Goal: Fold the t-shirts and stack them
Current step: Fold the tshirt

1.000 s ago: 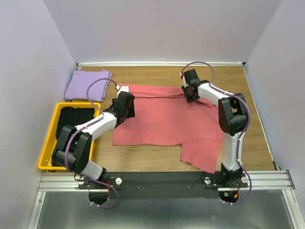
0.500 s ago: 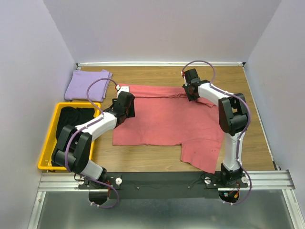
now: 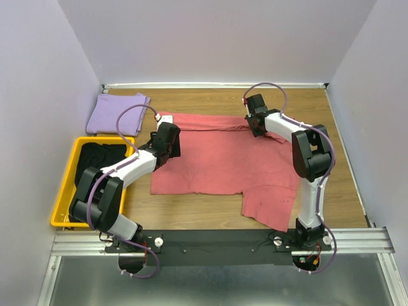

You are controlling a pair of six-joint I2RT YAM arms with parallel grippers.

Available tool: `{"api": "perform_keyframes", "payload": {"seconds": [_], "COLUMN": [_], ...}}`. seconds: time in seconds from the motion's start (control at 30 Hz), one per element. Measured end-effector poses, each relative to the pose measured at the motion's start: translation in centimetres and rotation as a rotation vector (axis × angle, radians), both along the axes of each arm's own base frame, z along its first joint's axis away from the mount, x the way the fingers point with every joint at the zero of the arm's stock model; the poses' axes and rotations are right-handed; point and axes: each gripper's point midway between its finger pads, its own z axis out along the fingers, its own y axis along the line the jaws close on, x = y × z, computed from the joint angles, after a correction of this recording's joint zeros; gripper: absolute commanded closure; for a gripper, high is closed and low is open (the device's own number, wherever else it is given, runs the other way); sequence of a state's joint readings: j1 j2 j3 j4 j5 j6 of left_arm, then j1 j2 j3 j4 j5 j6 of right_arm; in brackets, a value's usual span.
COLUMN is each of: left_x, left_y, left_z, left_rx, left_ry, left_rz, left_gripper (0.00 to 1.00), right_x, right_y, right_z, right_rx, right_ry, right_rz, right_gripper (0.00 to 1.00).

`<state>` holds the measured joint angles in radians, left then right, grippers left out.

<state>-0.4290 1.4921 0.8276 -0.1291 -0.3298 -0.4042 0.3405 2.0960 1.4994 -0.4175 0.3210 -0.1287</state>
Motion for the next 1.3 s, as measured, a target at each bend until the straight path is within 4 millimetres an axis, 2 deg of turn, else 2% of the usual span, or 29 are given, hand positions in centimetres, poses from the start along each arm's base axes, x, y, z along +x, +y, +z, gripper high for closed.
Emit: {"api": "perform_keyframes", "payload": {"seconds": [0.5, 0.63, 0.73, 0.77, 0.83, 1.03, 1.13, 1.3], "left_x": [-0.1, -0.1, -0.1, -0.1, -0.1, -0.1, -0.1, -0.1], "left_y": [-0.2, -0.2, -0.2, -0.2, -0.2, -0.2, -0.2, -0.2], "left_z": [-0.1, -0.2, -0.2, -0.2, -0.2, -0.2, -0.2, -0.5], "left_rx": [0.002, 0.002, 0.002, 0.002, 0.002, 0.002, 0.003, 0.006], "left_ry": [0.003, 0.004, 0.005, 0.004, 0.005, 0.005, 0.006, 0.012], "left_rz": [-0.005, -0.005, -0.005, -0.005, -0.005, -0.005, -0.005, -0.006], "left_gripper": [0.33, 0.33, 0.33, 0.33, 0.33, 0.33, 0.33, 0.33], "right_x": [-0.2, -0.1, -0.1, -0.1, -0.1, -0.4, -1.2, -3.1], "right_y": [-0.6, -0.5, -0.5, -0.5, -0.4, -0.3, -0.3, 0.0], "right_z": [0.1, 0.2, 0.1, 0.1, 0.1, 0.2, 1.0, 4.1], "right_rx": [-0.027, -0.027, -0.027, -0.027, -0.026, -0.018, -0.006, 0.050], "right_ry": [-0.010, -0.015, -0.014, -0.014, -0.012, -0.006, 0.000, 0.011], "right_rz": [0.005, 0.008, 0.014, 0.014, 0.020, 0.033, 0.038, 0.042], "right_gripper": [0.67, 0.70, 0.81, 0.90, 0.99, 0.99, 1.00, 0.99]}}
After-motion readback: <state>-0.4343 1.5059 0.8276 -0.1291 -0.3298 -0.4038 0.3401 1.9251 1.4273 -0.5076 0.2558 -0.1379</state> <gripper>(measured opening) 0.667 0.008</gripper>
